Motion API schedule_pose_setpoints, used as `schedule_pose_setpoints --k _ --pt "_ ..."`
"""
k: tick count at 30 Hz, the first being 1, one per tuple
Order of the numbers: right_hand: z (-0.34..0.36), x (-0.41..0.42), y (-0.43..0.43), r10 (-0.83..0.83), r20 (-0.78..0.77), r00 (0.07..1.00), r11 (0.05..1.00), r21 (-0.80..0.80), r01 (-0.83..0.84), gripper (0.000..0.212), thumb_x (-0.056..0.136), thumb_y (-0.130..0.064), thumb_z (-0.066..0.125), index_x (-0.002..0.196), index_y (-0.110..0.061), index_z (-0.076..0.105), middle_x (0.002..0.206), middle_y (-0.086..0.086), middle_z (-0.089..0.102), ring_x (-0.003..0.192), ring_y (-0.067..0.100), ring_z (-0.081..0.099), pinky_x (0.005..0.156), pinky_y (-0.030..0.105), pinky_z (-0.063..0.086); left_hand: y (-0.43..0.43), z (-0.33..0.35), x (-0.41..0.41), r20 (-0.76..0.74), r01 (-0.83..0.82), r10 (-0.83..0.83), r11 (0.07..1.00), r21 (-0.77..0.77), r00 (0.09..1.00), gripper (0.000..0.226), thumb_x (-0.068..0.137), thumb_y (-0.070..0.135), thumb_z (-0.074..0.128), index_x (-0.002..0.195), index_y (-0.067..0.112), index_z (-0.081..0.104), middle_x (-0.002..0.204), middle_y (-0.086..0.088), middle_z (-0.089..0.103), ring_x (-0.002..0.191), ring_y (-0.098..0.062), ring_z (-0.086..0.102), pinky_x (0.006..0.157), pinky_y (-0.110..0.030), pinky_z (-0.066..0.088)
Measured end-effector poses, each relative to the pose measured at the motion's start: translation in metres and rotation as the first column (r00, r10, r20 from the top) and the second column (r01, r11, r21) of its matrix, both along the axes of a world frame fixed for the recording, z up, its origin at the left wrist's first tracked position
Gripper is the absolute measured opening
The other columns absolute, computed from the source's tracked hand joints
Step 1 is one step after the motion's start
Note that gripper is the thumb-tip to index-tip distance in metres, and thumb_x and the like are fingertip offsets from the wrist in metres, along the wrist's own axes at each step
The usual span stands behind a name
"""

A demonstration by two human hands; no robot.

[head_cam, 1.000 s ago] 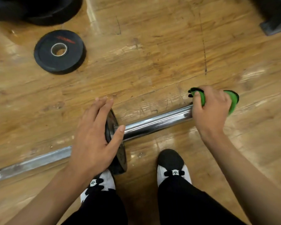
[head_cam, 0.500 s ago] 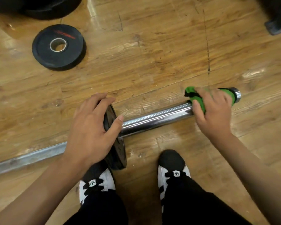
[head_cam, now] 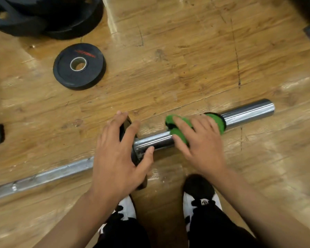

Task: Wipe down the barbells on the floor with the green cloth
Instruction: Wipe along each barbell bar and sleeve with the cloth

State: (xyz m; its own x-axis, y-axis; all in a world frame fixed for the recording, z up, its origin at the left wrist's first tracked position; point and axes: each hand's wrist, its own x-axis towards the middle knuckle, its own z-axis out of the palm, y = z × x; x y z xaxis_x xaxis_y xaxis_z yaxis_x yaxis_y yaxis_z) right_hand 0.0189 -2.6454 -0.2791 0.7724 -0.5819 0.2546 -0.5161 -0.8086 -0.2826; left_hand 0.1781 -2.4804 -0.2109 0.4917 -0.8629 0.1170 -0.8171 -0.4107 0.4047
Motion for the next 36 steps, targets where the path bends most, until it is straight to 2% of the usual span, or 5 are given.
schedule_pose_setpoints --k 7,15,25,32,36 --pt "0.011 0.004 -0.04 -0.523 -0.035 0.852 0.844 0.116 0.523 0.038 0.103 -0.035 0.044 0.126 -0.018 0.069 0.119 0.011 0.07 0.123 0.03 0.056 0.123 0.048 0.021 -0.018 0.002 0.01 -0.025 -0.055 0.055 0.998 0.028 0.998 0.058 0.095 0.051 0.05 0.13 0.009 0.067 0.144 -0.011 0.056 0.147 -0.033 0.04 0.114 -0.043 0.032" --pt "0.02 0.049 0.026 0.182 -0.105 0.978 0.981 0.084 -0.174 0.047 0.107 -0.047 0.034 0.142 -0.026 0.057 0.112 0.004 0.069 0.11 0.027 0.06 0.105 0.043 0.037 -0.015 0.005 0.022 -0.022 0.0 0.003 0.994 0.11 1.0 0.062 0.092 0.05 0.049 0.137 0.009 0.062 0.149 -0.013 0.05 0.149 -0.031 0.036 0.116 -0.044 0.03" --pt "0.016 0.008 -0.044 -0.388 -0.083 0.918 0.913 0.1 0.395 0.043 0.104 -0.036 0.036 0.13 -0.017 0.065 0.117 0.012 0.069 0.118 0.031 0.057 0.118 0.05 0.03 -0.028 0.005 0.028 -0.06 -0.002 0.006 0.998 0.061 0.998 0.056 0.092 0.048 0.05 0.128 0.009 0.069 0.146 -0.01 0.055 0.143 -0.033 0.044 0.115 -0.052 0.038" --pt "0.011 0.073 0.04 0.229 -0.073 0.971 0.971 0.08 -0.224 0.049 0.106 -0.039 0.038 0.15 -0.022 0.049 0.121 0.008 0.066 0.119 0.029 0.057 0.114 0.045 0.033 -0.031 0.01 0.045 -0.004 0.033 -0.033 0.996 0.083 0.999 0.056 0.091 0.048 0.048 0.124 0.008 0.07 0.14 -0.01 0.058 0.133 -0.034 0.05 0.112 -0.053 0.037" --pt "-0.004 0.019 -0.026 0.108 -0.013 0.994 0.994 -0.001 -0.108 0.048 0.108 -0.042 0.038 0.147 -0.018 0.053 0.125 0.012 0.067 0.122 0.029 0.056 0.115 0.045 0.029 -0.01 0.002 0.026 0.115 0.112 -0.12 0.991 0.07 0.986 0.058 0.094 0.052 0.052 0.127 0.006 0.067 0.146 -0.018 0.055 0.149 -0.038 0.037 0.12 -0.053 0.026"
